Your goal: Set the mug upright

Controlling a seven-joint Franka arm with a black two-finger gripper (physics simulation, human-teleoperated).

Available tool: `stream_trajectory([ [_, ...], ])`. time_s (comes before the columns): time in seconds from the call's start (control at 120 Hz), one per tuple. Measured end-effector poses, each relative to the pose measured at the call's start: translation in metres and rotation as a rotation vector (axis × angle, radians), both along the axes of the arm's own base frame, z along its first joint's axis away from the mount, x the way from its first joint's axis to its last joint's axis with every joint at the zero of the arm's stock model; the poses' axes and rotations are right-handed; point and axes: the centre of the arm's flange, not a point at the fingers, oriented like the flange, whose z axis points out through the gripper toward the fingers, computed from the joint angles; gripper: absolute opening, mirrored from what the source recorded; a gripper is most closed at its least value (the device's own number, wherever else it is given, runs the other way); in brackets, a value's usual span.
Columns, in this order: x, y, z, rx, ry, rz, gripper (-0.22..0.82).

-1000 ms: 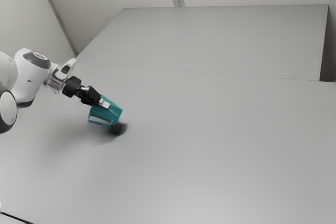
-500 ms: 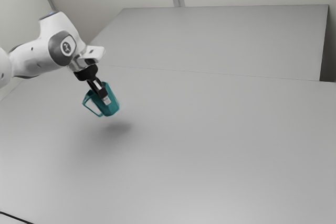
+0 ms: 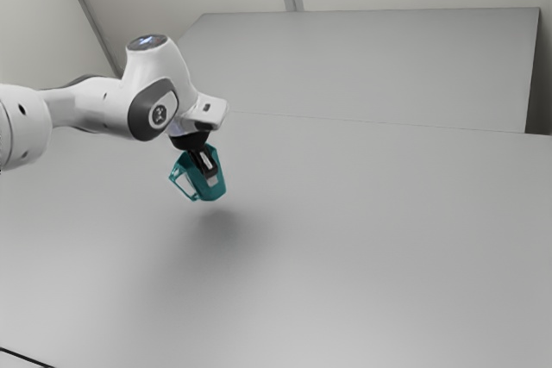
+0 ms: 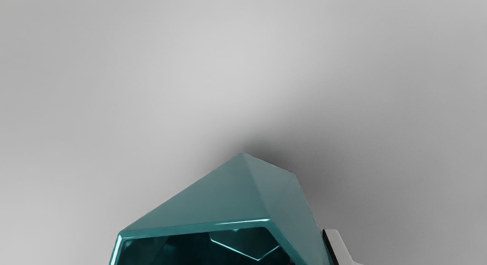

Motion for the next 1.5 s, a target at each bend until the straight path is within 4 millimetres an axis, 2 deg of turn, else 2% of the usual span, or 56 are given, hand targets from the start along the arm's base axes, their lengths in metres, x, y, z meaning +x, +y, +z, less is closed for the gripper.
stream_trajectory([
  [0.183, -0.01, -0.04, -0.018, 0.01, 0.0, -0.025, -0.17],
  [0.358, -0.032, -0.069, -0.03, 0.023, -0.003, -0.053, -0.17],
  [0.408, -0.037, -0.057, -0.03, 0.024, -0.01, -0.027, -0.17],
  [0.525, -0.033, 0.036, -0.027, 0.034, -0.03, 0.17, -0.17],
  [0.558, -0.034, 0.052, -0.027, 0.037, -0.033, 0.205, -0.17],
  [0.592, -0.034, 0.057, -0.026, 0.039, -0.037, 0.221, -0.17],
  [0.783, -0.035, 0.03, -0.024, 0.063, -0.053, 0.182, -0.17],
  [0.992, -0.044, 0.018, -0.037, 0.078, -0.028, 0.183, -0.17],
  [1.25, -0.055, 0.015, -0.058, 0.083, 0.003, 0.208, -0.17],
  [1.5, -0.043, 0.01, -0.067, 0.087, -0.012, 0.217, -0.17],
])
